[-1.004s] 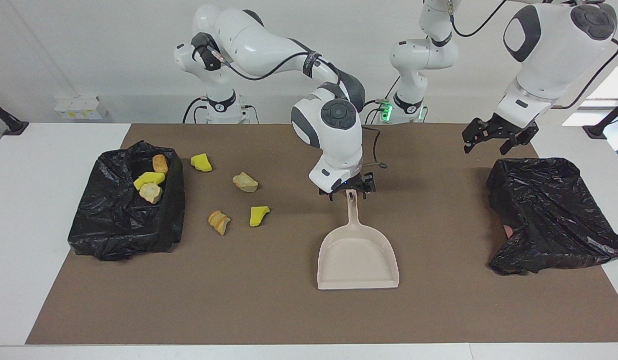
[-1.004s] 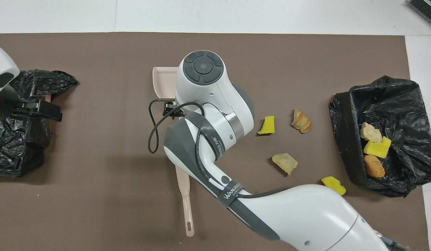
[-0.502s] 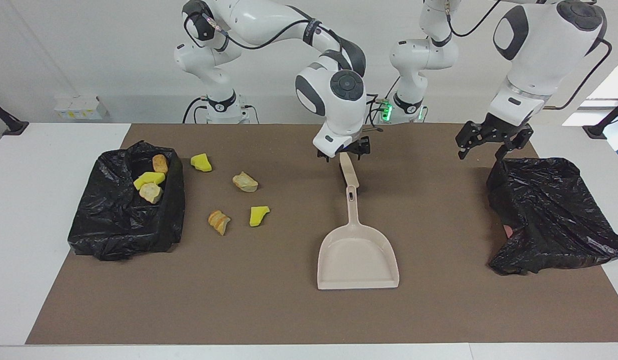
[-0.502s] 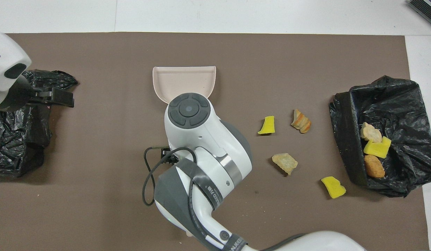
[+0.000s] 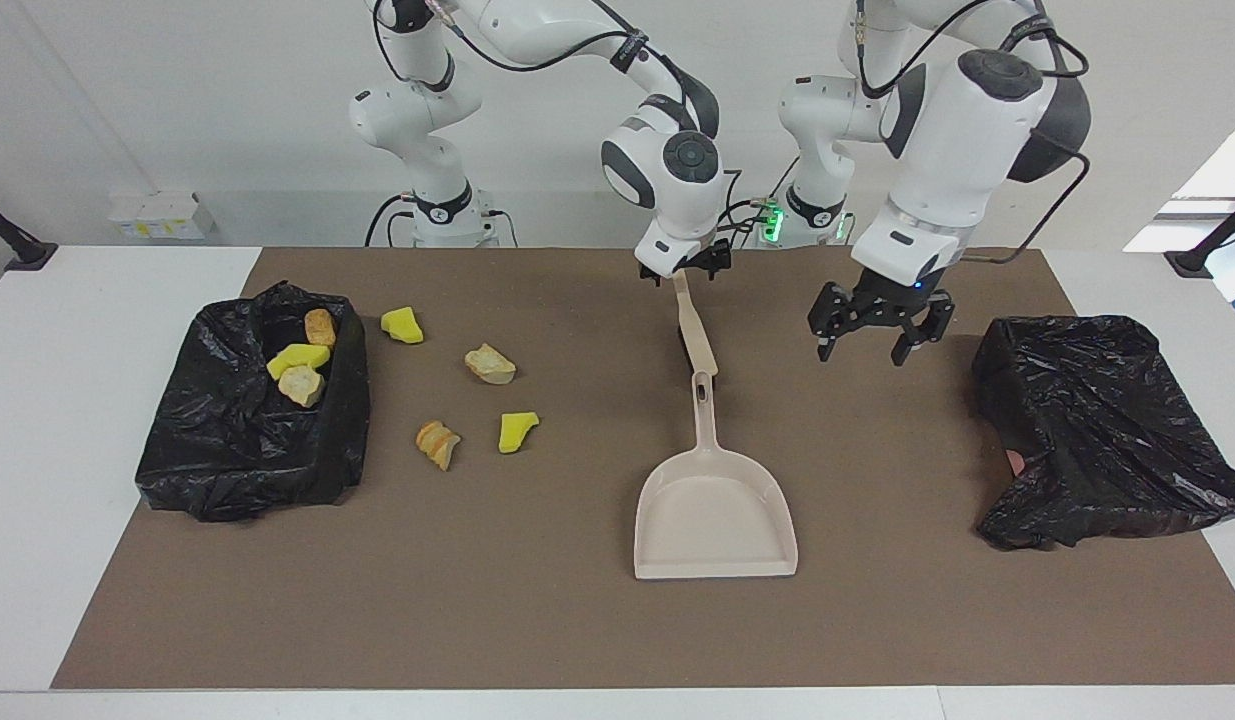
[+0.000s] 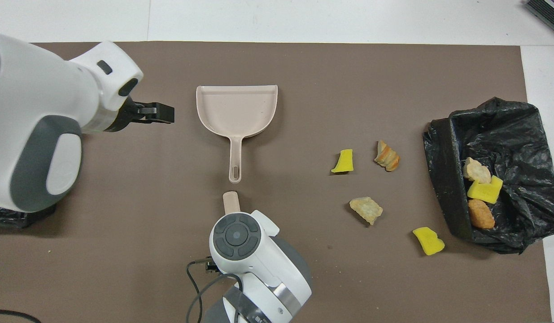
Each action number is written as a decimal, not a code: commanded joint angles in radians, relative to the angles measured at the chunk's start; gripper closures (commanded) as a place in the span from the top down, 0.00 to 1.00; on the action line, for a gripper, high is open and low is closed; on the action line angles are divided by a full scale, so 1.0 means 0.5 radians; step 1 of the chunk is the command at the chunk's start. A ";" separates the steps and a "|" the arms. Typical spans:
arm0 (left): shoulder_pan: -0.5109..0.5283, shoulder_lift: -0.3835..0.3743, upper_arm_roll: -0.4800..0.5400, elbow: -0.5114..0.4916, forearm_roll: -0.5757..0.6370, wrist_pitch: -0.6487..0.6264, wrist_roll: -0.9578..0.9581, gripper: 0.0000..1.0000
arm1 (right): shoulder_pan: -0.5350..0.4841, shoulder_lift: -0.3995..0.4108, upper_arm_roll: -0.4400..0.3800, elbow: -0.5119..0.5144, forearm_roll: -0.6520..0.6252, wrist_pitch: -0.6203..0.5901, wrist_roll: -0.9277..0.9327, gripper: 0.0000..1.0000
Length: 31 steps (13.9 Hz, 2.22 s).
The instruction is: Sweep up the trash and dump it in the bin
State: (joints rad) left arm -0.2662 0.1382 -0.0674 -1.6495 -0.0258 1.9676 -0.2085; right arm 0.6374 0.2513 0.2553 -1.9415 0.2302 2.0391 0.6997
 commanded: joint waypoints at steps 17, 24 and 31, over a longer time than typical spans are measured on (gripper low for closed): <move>-0.462 0.392 0.034 -0.337 0.006 0.513 -0.356 0.66 | 0.011 -0.147 -0.004 -0.259 0.184 0.183 0.051 0.00; -0.434 0.380 0.049 -0.272 0.039 0.492 -0.280 0.00 | -0.231 -0.465 -0.017 -0.302 0.230 -0.292 0.444 0.00; -0.293 0.209 0.153 -0.220 0.039 0.076 0.759 0.00 | -0.759 -0.837 -0.023 -0.476 0.037 -0.860 0.441 0.00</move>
State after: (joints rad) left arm -0.4370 0.2926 0.0015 -1.7555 -0.0201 2.0830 0.0376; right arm 0.3116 -0.1251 0.2355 -2.1099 0.2695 1.6174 0.9028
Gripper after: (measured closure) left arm 0.687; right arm 0.731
